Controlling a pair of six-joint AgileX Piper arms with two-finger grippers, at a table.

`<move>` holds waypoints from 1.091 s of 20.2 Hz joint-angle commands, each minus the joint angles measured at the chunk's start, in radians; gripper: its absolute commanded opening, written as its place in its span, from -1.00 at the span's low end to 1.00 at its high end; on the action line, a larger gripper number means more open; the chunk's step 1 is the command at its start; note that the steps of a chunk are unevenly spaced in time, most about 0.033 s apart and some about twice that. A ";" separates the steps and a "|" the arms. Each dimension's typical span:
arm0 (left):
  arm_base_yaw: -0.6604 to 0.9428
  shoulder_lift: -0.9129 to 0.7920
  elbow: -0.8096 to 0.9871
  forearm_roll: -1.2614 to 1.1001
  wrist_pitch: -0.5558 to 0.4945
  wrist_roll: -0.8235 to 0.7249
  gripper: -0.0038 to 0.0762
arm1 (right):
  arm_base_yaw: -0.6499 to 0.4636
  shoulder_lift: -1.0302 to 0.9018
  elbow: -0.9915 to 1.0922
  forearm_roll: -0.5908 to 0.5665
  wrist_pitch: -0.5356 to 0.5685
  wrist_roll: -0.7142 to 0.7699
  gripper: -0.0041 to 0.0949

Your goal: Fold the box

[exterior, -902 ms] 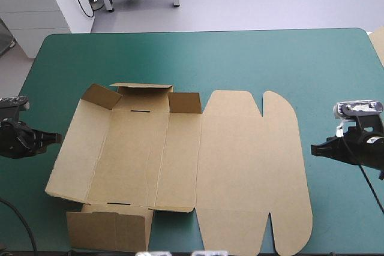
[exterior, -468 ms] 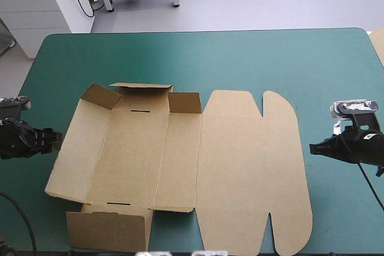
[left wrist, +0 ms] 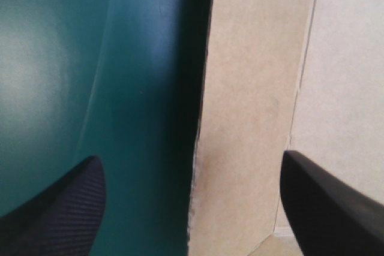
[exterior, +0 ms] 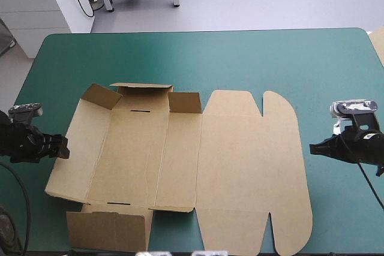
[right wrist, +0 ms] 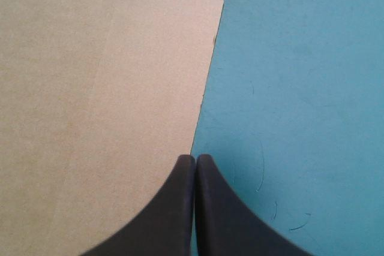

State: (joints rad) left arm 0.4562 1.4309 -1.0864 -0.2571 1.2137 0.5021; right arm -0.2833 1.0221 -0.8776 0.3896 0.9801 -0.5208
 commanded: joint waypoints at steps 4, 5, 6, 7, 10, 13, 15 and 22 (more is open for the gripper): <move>0.001 0.069 -0.005 -0.150 0.080 0.101 0.52 | -0.005 -0.009 -0.024 0.021 -0.029 -0.009 -0.95; 0.001 0.077 0.002 -0.171 0.082 0.118 0.52 | -0.005 -0.009 -0.024 0.021 -0.029 -0.009 -0.95; 0.001 0.081 0.022 -0.180 0.075 0.120 0.51 | -0.005 -0.009 -0.024 0.021 -0.022 -0.009 -0.95; 0.001 0.087 0.038 -0.171 0.075 0.120 0.51 | -0.005 -0.009 -0.024 0.021 -0.017 -0.009 -0.95; 0.001 0.087 0.060 -0.175 0.073 0.138 0.51 | -0.005 -0.009 -0.024 0.023 -0.017 -0.009 -0.95; 0.001 0.087 0.062 -0.223 0.081 0.150 0.51 | -0.005 -0.009 -0.024 0.023 -0.017 -0.009 -0.95; 0.001 0.087 0.063 -0.228 0.083 0.146 0.47 | -0.005 -0.009 -0.024 0.023 -0.014 -0.009 -0.95; 0.001 0.087 0.063 -0.253 0.083 0.146 0.36 | -0.005 -0.009 -0.024 0.023 0.009 -0.009 -0.95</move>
State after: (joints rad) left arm 0.4562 1.5496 -1.0036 -0.4651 1.2068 0.6492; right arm -0.2833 1.0221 -0.8776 0.3896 1.0107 -0.5208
